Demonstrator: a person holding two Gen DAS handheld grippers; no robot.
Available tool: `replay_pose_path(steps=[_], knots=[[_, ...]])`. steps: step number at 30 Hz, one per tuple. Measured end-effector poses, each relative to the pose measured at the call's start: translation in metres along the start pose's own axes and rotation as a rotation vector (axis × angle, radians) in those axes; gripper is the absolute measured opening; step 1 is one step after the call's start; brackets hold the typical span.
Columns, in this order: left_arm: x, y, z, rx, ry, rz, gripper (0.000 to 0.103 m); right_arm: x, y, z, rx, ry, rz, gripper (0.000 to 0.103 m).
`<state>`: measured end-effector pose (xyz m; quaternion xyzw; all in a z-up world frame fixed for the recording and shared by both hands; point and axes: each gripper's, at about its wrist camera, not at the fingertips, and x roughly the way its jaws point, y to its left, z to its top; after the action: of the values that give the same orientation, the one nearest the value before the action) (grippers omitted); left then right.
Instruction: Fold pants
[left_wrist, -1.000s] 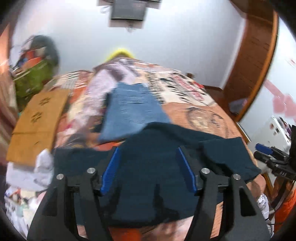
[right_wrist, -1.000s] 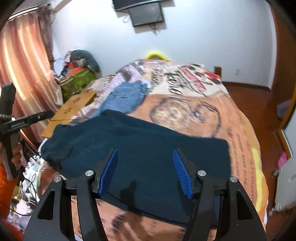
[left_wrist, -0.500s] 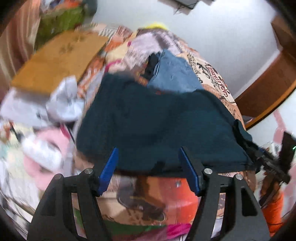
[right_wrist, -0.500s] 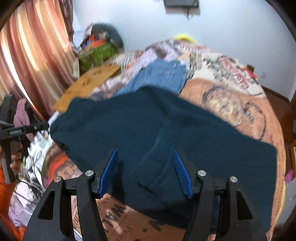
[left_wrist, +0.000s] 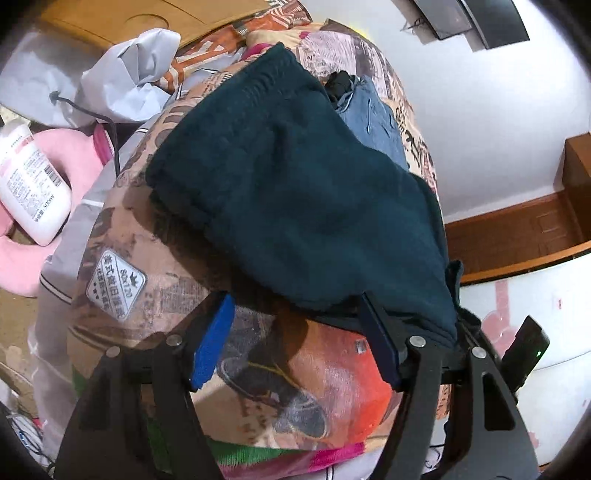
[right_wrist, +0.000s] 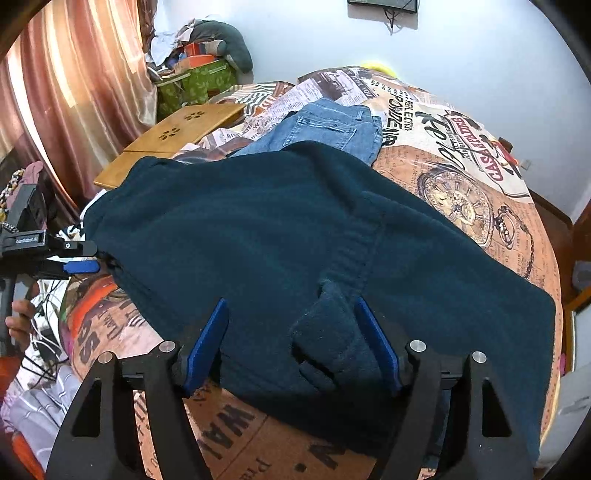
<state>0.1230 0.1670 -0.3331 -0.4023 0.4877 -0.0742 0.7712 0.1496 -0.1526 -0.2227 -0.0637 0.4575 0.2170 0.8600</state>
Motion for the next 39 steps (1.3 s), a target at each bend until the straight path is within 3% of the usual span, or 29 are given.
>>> replay_pose_path(steps=[5, 10, 12, 17, 23, 27, 31, 39], knots=[[0.015, -0.004, 0.016, -0.024, -0.002, -0.020, 0.069, 0.001, 0.000, 0.001, 0.002, -0.003, 0.011, 0.072], [0.033, -0.011, 0.037, 0.003, -0.022, 0.018, 0.069, 0.001, -0.001, 0.001, 0.015, -0.010, 0.026, 0.072], [0.039, -0.019, 0.042, 0.045, -0.044, 0.093, 0.053, 0.001, -0.002, 0.001, 0.019, -0.011, 0.028, 0.072], [0.042, -0.044, 0.046, 0.174, -0.097, 0.229, 0.027, 0.001, -0.004, 0.003, 0.046, -0.016, 0.045, 0.072], [0.013, -0.102, 0.039, 0.408, -0.246, 0.357, 0.021, -0.012, -0.013, 0.006, 0.103, -0.029, 0.084, 0.071], [-0.013, -0.152, 0.043, 0.532, -0.331, 0.331, 0.021, -0.039, -0.024, 0.007, 0.135, -0.107, 0.094, 0.071], [-0.029, -0.199, 0.045, 0.618, -0.399, 0.289, 0.021, -0.066, -0.047, 0.004, 0.170, -0.172, 0.045, 0.071], [-0.037, -0.304, 0.024, 0.797, -0.485, 0.187, 0.020, -0.087, -0.121, -0.036, 0.326, -0.164, -0.102, 0.071]])
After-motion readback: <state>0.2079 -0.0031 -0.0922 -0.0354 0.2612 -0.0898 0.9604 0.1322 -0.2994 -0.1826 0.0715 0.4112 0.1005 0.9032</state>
